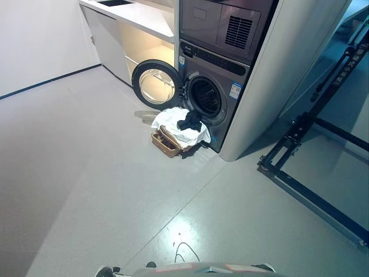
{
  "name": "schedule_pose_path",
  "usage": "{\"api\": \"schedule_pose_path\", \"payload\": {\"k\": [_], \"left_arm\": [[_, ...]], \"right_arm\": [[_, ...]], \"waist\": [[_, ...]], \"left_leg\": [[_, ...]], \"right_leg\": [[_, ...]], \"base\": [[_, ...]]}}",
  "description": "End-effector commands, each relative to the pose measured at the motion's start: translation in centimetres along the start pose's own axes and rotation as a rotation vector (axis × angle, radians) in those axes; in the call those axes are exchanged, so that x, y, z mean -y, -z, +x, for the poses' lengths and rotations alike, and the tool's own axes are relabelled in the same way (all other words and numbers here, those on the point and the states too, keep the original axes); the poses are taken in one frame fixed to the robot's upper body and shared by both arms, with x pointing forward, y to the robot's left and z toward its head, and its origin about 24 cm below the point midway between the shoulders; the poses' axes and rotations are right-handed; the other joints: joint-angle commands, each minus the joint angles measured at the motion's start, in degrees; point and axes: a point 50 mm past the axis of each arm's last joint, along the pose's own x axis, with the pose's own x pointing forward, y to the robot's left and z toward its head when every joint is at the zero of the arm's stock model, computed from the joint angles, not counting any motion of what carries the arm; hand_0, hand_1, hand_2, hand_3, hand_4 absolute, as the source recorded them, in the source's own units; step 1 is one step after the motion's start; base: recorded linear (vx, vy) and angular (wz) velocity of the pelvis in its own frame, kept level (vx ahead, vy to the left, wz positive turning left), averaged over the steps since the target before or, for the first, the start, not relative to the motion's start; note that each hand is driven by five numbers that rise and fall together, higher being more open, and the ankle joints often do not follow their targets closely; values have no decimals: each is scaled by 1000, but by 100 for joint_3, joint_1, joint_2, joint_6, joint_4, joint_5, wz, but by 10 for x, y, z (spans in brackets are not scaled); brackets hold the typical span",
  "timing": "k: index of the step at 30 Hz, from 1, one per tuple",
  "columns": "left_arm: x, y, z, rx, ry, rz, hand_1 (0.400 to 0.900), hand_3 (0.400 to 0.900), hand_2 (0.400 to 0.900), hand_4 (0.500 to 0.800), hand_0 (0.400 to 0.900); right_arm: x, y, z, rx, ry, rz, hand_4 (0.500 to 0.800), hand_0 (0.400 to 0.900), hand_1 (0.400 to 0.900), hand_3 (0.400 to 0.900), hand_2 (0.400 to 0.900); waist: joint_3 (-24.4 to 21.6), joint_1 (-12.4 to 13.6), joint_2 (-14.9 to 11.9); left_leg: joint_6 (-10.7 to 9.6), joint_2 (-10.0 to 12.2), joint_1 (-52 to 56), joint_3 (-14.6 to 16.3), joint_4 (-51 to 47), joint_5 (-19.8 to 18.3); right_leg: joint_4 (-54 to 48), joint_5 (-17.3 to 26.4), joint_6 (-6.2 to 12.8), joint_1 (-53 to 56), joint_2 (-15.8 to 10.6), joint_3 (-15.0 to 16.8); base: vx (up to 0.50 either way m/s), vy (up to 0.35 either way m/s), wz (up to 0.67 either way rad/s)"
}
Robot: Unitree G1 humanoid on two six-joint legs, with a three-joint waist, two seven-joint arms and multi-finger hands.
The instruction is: Put the clothes in the basket into the washing machine.
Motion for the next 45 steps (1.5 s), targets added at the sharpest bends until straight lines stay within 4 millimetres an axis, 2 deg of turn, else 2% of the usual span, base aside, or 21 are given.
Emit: {"api": "schedule_pose_path", "payload": {"k": [1, 15, 16, 25, 31, 37, 40, 41, 42, 43, 44, 45], "left_arm": [[-9, -26, 2, 69, -16, 52, 900, 900, 900, 800, 900], [-9, -32, 2, 87, -19, 64, 900, 900, 900, 800, 900], [-8, -33, 2, 92, -16, 64, 900, 900, 900, 800, 900], [-8, -32, 2, 79, -14, 54, 900, 900, 900, 800, 900], [-10, -31, 2, 75, -25, 29, 900, 900, 900, 800, 900], [-19, -33, 3, 73, -65, -10, 900, 900, 900, 800, 900], [-26, -35, 2, 84, -80, -14, 900, 900, 900, 800, 900], [-26, -35, 2, 84, -80, -14, 900, 900, 900, 800, 900], [-29, -36, 2, 88, -84, -17, 900, 900, 900, 800, 900], [-31, -37, 2, 90, -86, -15, 900, 900, 900, 800, 900], [-33, -38, 2, 93, -92, -15, 900, 900, 900, 800, 900], [-34, -40, 2, 93, -95, -15, 900, 900, 900, 800, 900]], "right_arm": [[6, -21, 1, 68, 6, -59, 800, 900, 900, 900, 900], [0, -41, 0, 143, -11, -82, 800, 900, 900, 900, 900], [0, -37, 0, 124, -11, -83, 800, 900, 900, 900, 900], [-2, -39, 0, 128, -18, -91, 800, 900, 900, 900, 900], [0, -43, 0, 139, -15, -96, 800, 900, 900, 900, 900], [6, -45, 0, 133, 6, -80, 800, 900, 900, 900, 900], [14, -29, 1, 73, 28, -47, 800, 900, 900, 900, 900], [14, -29, 1, 73, 28, -47, 800, 900, 900, 900, 900], [18, -18, 1, 40, 37, -27, 800, 900, 900, 900, 900], [18, -13, 1, 25, 40, -14, 800, 900, 900, 900, 900], [19, -11, 1, 20, 43, -8, 800, 900, 900, 900, 900], [18, -9, 1, 15, 44, 3, 800, 900, 900, 900, 900]], "waist": [[104, -62, 11], [83, -71, -12], [88, -74, -9], [100, -71, -49], [132, -48, -62], [211, -29, -46], [332, -72, -51], [327, -67, -54], [452, -127, -23], [524, -184, 17], [636, -237, 79], [716, -282, 167]], "left_leg": [[140, -256, -464, -162, -6, 146], [155, -263, -435, -151, -6, 113], [159, -264, -430, -152, -6, 108], [184, -279, -413, -139, -6, 69], [315, -345, -377, -82, -6, 19], [500, -502, -430, -22, 23, -49], [654, -671, -384, -61, 77, -134], [657, -676, -391, -55, 79, -135], [741, -739, -323, -122, 111, -156], [790, -764, -272, -204, 119, -171], [822, -741, -244, -245, 138, -157], [828, -683, -217, -311, 158, -170]], "right_leg": [[556, -139, 170, 123, 33, -150], [571, -153, 169, 130, 40, -124], [575, -149, 174, 124, 37, -125], [586, -149, 185, 113, 25, -106], [751, -178, 233, 26, -40, 33], [1451, -215, 343, -389, -212, 245], [2459, 414, 408, -866, -436, 372], [2475, 409, 412, -883, -441, 381], [3149, 1023, 419, -1197, -516, 470], [3511, 1281, 419, -1404, -514, 588], [3863, 1442, 400, -1647, -495, 643], [4114, 1354, 382, -1910, -458, 666]], "base": [[0, 0, 0], [0, 0, 0], [0, 0, 0], [3, 3, 0], [15, 50, -12], [28, 128, -10], [51, 172, 5], [42, 183, 15], [70, 200, 29], [88, 270, 40], [66, 179, 35], [93, 151, 35]]}}
